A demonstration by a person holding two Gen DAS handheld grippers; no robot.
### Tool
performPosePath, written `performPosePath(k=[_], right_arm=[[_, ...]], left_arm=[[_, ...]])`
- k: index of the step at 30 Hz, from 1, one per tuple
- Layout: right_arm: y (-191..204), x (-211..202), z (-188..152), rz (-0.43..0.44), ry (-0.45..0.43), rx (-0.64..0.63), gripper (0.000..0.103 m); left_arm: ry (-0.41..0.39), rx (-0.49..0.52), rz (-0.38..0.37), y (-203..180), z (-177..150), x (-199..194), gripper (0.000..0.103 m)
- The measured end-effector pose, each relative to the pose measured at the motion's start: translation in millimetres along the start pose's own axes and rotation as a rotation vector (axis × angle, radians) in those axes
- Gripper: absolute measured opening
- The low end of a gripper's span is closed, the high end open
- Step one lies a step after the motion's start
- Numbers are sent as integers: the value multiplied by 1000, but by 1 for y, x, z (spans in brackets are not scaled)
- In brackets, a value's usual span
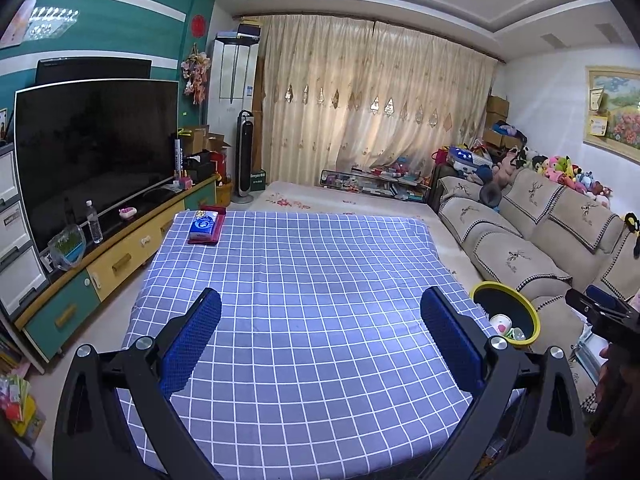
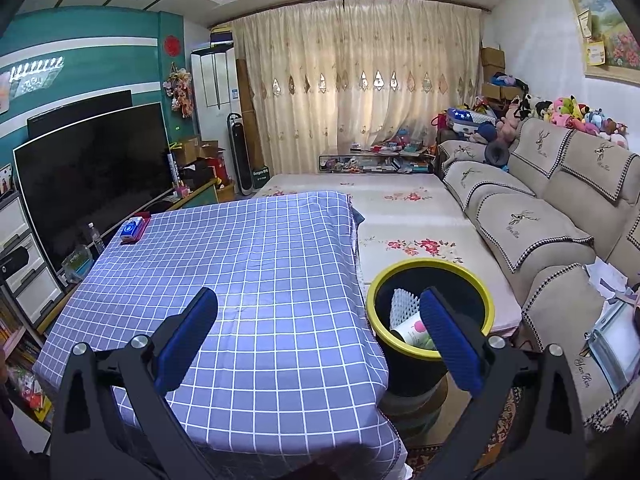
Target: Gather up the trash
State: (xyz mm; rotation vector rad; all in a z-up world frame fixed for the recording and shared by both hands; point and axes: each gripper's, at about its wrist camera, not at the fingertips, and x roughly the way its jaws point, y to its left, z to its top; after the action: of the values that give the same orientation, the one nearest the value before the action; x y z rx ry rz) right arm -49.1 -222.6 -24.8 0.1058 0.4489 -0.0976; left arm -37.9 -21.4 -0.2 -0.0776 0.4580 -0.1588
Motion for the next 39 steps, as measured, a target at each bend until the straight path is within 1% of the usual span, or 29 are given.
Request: performPosePath(k=[39], right_arm=[[-3,9,-6,6,14,6,96]], left_arm=[[40,-2,-7,-2,-9,23,98]])
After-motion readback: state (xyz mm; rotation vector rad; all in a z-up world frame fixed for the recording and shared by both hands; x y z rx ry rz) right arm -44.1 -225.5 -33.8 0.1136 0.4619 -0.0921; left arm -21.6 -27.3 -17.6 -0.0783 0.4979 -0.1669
